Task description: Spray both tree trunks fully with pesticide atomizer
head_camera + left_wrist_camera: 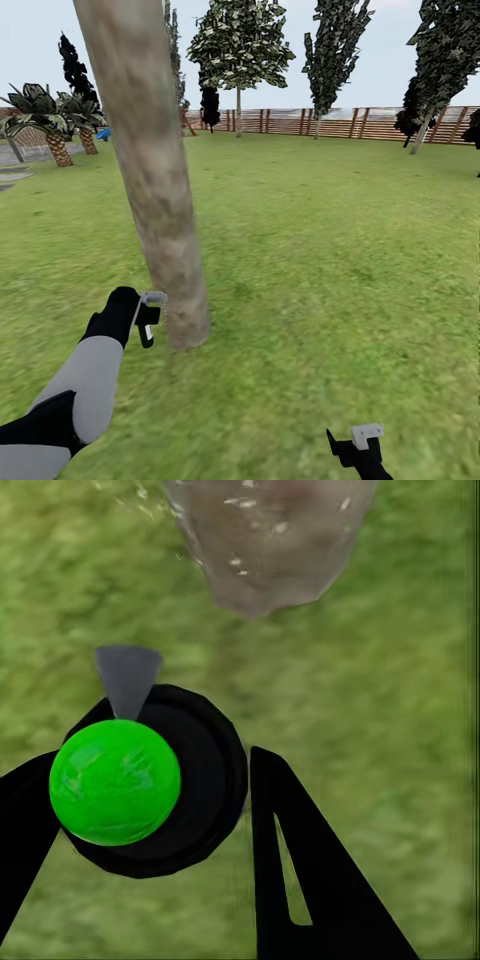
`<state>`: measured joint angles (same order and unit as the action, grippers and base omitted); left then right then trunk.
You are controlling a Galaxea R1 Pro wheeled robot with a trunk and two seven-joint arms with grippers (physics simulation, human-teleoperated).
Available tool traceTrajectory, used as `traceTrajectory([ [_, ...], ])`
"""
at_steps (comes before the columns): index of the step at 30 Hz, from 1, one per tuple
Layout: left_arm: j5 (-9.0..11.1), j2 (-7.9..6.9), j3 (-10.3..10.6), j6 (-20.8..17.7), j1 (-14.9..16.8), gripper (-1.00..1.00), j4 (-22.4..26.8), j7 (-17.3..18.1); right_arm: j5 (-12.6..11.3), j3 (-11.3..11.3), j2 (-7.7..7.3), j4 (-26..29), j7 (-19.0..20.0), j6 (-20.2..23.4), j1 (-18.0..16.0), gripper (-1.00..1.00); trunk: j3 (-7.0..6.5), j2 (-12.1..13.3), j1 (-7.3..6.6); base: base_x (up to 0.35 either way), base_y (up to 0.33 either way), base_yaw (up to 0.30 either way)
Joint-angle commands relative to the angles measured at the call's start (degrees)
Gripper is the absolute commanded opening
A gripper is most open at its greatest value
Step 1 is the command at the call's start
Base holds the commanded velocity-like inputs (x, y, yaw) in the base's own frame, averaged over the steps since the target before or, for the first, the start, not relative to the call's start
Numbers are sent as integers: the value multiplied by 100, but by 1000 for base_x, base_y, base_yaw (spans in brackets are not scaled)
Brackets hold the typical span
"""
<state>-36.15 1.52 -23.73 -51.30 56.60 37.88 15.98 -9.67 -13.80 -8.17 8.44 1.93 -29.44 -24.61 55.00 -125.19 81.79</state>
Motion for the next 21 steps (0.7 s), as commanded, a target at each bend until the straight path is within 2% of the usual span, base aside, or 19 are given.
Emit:
traceTrajectory([
  [1,0,-3,0,1,0,-100,0,1,0,0,0,0,0,0,0,100,0,0,0,0,-272,0],
  [12,5,-1,-5,5,0,-100,0,-6,0,0,0,0,0,0,0,100,0,0,0,128,-244,14],
  [21,0,-11,0,5,0,-100,6,-27,0,0,0,0,0,0,0,100,0,0,0,-78,-274,265],
])
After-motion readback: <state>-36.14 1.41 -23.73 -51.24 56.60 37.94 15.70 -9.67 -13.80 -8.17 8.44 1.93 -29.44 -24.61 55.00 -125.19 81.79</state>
